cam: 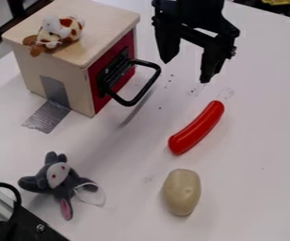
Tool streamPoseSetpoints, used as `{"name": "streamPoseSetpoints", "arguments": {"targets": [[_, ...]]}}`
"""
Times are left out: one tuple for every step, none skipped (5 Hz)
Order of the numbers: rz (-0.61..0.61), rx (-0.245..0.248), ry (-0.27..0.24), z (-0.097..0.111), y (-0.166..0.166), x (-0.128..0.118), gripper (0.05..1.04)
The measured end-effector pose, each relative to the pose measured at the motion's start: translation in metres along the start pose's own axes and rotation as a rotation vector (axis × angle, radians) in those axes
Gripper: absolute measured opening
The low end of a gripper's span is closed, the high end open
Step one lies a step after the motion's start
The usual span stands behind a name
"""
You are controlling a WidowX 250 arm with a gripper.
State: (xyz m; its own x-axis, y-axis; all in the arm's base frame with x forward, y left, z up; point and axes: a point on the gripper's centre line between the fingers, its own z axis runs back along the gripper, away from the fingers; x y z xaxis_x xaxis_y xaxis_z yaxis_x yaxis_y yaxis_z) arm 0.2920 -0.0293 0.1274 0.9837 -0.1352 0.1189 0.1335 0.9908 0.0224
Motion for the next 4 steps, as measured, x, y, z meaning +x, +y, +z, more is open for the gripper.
{"name": "streamPoseSetpoints", "arguments": {"targets": [[0.002, -0.003, 0.032, -0.008, 0.0, -0.004, 1.0], [0.035, -0.022, 0.055, -0.004, 0.024, -0.008, 1.0], [0.088, -0.027, 0.027, 0.011, 0.058, -0.004, 1.0], [0.09, -0.024, -0.014, 0.029, 0.094, -0.002, 1.0]]}}
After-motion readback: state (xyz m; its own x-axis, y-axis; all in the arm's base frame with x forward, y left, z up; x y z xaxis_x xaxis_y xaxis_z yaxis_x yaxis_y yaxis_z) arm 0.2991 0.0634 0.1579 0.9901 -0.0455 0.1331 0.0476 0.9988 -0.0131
